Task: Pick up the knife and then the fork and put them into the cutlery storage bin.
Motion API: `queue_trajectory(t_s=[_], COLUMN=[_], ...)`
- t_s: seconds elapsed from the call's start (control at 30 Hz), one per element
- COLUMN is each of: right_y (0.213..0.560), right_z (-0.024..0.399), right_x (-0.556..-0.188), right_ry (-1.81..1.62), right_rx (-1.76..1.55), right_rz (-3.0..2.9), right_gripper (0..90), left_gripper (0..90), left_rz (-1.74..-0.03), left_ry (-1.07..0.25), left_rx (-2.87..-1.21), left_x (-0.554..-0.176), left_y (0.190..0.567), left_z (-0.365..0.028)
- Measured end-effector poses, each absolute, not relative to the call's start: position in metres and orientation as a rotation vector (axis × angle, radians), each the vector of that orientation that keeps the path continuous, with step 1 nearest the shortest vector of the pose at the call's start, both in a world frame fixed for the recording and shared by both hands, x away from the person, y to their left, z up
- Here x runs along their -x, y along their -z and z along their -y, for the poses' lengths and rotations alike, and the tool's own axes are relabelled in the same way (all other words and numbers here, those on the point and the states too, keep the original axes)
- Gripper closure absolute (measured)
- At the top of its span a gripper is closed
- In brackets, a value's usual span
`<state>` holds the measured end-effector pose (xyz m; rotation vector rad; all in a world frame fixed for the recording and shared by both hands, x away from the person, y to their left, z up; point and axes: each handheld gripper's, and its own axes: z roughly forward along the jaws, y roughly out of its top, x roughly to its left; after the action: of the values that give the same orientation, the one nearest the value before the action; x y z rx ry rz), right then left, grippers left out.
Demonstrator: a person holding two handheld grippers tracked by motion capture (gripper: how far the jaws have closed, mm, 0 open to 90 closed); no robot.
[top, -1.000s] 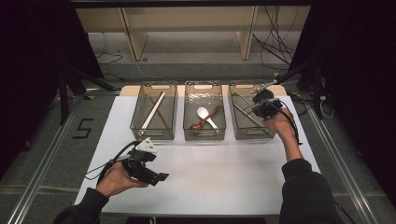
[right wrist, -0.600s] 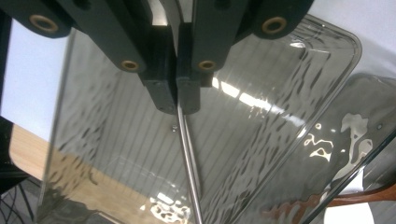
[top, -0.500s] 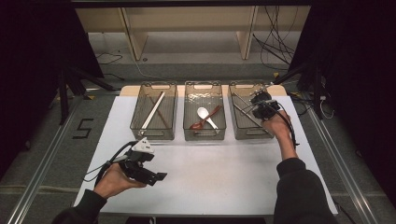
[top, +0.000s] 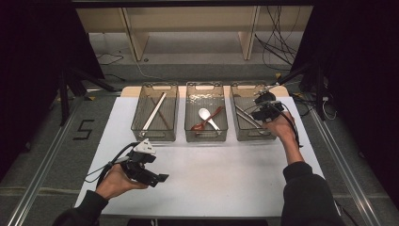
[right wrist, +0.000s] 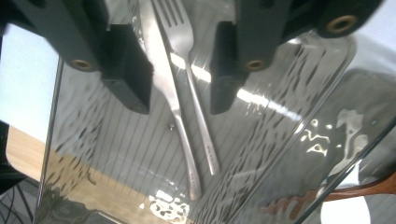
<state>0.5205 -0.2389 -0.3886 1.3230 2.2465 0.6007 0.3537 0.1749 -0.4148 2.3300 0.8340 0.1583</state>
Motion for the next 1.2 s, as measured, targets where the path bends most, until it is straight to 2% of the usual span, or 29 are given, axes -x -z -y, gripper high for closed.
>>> queue_trajectory(t_s=[0.37,0.6,0.87,1.2], right_y=[0.381,0.375,0.381,0.396], right_z=[0.236,0.226,0.228,0.224], right_x=[-0.479,-0.429,-0.379,-0.354], right_ry=[-0.853,-1.059,-1.275,-1.332], right_rx=[-1.346,-1.293,-1.25,-1.21], right_rz=[-2.28,-2.28,-2.286,-2.273], right_gripper=[40.7,33.6,30.2,28.1], left_gripper=[15.4,15.3,15.3,15.3], left_rz=[-0.857,-0.877,-0.888,-0.891], left_ry=[-0.189,-0.202,-0.2,-0.194], left_rx=[-2.279,-2.242,-2.204,-2.155], left_x=[-0.348,-0.345,-0.346,-0.344], left_y=[0.411,0.41,0.409,0.407], left_z=[-0.181,-0.183,-0.184,-0.188])
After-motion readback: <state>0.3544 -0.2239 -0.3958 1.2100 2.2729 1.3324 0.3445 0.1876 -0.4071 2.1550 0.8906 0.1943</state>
